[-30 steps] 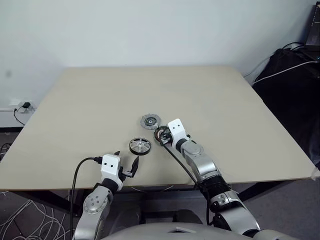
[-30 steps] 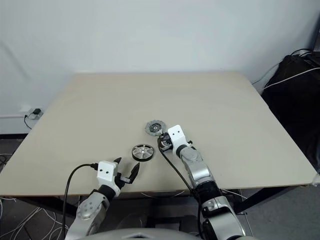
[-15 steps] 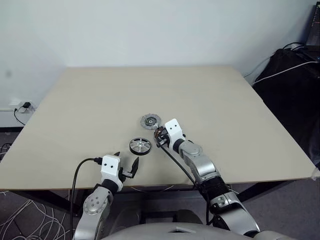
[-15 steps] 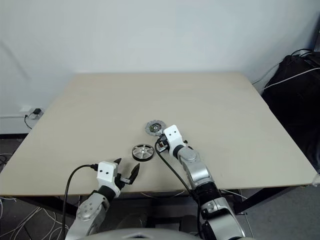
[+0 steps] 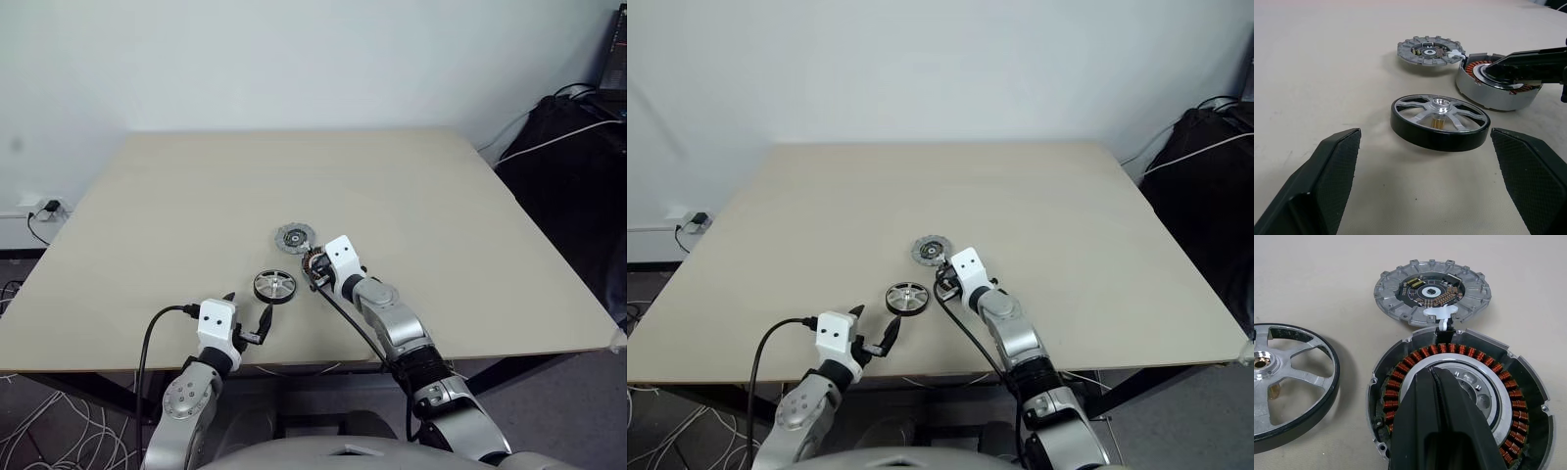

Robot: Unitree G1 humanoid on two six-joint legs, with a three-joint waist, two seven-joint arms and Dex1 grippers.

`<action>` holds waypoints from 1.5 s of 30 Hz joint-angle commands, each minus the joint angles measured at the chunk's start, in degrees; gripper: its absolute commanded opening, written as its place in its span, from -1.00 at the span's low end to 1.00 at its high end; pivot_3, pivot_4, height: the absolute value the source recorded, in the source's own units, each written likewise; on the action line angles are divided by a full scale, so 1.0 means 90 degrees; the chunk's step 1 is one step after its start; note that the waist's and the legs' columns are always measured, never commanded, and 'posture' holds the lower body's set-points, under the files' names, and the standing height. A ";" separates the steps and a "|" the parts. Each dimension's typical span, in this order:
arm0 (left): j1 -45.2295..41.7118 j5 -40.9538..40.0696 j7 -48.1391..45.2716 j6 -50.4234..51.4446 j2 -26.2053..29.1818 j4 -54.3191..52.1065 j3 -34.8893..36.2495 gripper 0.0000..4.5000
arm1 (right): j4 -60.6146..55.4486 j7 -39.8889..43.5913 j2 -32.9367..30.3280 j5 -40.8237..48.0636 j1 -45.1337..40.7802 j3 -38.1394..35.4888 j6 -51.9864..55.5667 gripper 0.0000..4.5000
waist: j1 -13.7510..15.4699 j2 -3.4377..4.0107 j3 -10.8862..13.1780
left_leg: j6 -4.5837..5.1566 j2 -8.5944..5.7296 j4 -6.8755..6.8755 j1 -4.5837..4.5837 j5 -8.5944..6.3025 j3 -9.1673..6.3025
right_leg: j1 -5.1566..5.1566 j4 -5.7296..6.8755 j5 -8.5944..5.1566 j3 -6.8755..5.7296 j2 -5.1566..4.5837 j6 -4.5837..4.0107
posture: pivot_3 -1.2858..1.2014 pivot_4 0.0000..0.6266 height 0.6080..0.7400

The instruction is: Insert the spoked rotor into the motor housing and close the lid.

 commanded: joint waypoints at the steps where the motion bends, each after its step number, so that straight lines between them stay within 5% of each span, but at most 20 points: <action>1: -0.0077 -0.0016 -0.0015 -0.0078 0.0012 -0.0154 0.0007 1.00 | -0.0018 -0.0093 -0.0023 -0.0059 -0.0045 -0.0025 0.0009 -0.98 | 0.0000 0.0000 0.0000 | 0.0000 0.0000 0.0000 0.0000 0.0000 0.0000 | 0.0000 0.0000 0.0000 0.0000 0.0000 0.0000 | 0.03 -1.00 1.00; 45: -0.0023 -0.0022 0.0044 0.0152 -0.0023 -0.0438 -0.0038 1.00 | -0.0558 -0.0219 0.0060 0.0020 0.0101 -0.0054 -0.0595 -0.98 | 0.0018 0.0002 0.0004 | 0.0000 0.0000 -0.0004 -0.0002 0.0000 0.0000 | -0.0003 -0.0003 -0.0001 -0.0001 0.0000 -0.0001 | 0.03 -1.00 1.00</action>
